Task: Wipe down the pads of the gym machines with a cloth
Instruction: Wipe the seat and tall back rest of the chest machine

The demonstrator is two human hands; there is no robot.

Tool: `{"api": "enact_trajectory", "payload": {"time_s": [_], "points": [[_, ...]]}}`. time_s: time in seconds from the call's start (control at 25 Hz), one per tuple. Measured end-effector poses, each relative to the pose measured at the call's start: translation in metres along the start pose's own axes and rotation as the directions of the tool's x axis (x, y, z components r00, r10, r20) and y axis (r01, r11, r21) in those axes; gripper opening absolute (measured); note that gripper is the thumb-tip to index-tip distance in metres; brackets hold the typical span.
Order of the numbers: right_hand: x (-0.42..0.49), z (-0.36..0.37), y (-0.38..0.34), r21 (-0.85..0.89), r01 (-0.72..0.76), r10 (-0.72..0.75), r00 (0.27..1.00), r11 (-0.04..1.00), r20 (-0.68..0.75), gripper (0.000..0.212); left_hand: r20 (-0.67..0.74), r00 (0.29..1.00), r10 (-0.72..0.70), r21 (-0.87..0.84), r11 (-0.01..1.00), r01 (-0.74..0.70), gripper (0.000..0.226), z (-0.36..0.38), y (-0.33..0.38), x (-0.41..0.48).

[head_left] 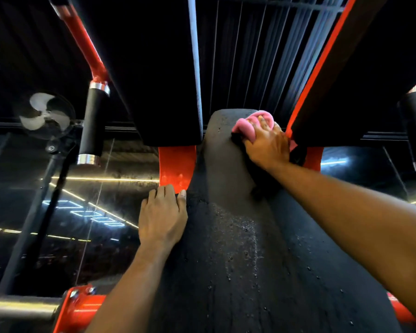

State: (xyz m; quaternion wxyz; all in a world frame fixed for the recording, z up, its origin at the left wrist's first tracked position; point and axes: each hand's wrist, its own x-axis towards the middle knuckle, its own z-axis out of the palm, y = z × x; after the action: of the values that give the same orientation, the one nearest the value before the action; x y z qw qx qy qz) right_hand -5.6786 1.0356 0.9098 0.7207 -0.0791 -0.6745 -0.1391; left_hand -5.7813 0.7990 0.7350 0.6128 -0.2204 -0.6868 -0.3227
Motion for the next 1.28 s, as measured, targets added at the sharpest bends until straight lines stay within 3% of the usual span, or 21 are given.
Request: {"api": "enact_trajectory", "payload": {"time_s": [0.16,0.24,0.32,0.4,0.52,0.68,0.8,0.88,0.96,1.0,1.08,1.2,1.28], "points": [[0.054,-0.006,-0.018,0.081,-0.261,0.254,0.963,0.962,0.087,0.042,-0.011,1.000,-0.001,-0.151,0.988,0.000,0.024,0.002,-0.002,0.002],[0.068,-0.016,-0.036,0.079,-0.280,0.269,0.955,0.957,0.121,0.035,0.006,1.000,-0.001,-0.215,0.977,0.003,0.021,0.002,-0.005,0.001],[0.070,-0.023,-0.057,0.072,-0.179,0.168,0.976,0.981,0.138,0.035,0.050,0.999,0.009,-0.230,0.973,0.003,0.021,-0.001,-0.008,0.002],[0.061,-0.017,-0.070,0.048,0.037,-0.045,0.982,0.998,0.183,0.040,0.105,0.995,0.000,-0.240,0.970,0.025,0.024,-0.004,-0.011,0.005],[0.030,-0.010,-0.064,0.055,0.285,-0.290,0.931,0.957,0.221,0.060,0.145,0.989,-0.008,-0.248,0.968,0.044,0.025,-0.009,-0.009,0.006],[-0.015,-0.009,-0.028,0.069,0.344,-0.351,0.927,0.936,0.133,0.069,0.183,0.983,-0.011,-0.242,0.969,0.056,0.023,-0.012,-0.011,0.006],[-0.011,-0.009,-0.016,0.065,0.217,-0.219,0.976,0.974,0.020,0.055,0.235,0.972,-0.001,-0.232,0.971,0.057,0.026,-0.014,-0.015,0.009],[0.017,-0.010,-0.023,0.032,-0.021,0.022,0.999,0.999,-0.037,0.043,0.248,0.968,0.027,-0.225,0.974,0.030,0.027,-0.013,-0.016,0.011],[0.051,-0.014,-0.040,0.059,-0.272,0.269,0.961,0.960,0.058,0.041,0.226,0.973,0.045,-0.213,0.977,0.005,0.027,-0.011,-0.017,0.011],[0.065,-0.016,-0.050,0.063,-0.313,0.303,0.945,0.948,0.124,0.041,0.209,0.977,0.046,-0.199,0.980,-0.004,0.026,-0.009,-0.018,0.010],[0.083,-0.011,-0.063,0.013,-0.173,0.167,0.966,0.985,0.199,0.036,0.185,0.982,0.039,-0.174,0.985,-0.007,0.027,-0.008,-0.019,0.009],[0.064,-0.014,-0.068,0.050,0.095,-0.102,0.982,0.994,0.159,0.037,0.196,0.980,0.022,-0.152,0.988,0.008,0.033,-0.012,-0.016,0.008],[0.036,-0.017,-0.058,0.094,0.253,-0.265,0.953,0.963,0.150,0.039,0.206,0.978,0.007,-0.142,0.990,0.023,0.038,-0.014,-0.011,0.008]]}}
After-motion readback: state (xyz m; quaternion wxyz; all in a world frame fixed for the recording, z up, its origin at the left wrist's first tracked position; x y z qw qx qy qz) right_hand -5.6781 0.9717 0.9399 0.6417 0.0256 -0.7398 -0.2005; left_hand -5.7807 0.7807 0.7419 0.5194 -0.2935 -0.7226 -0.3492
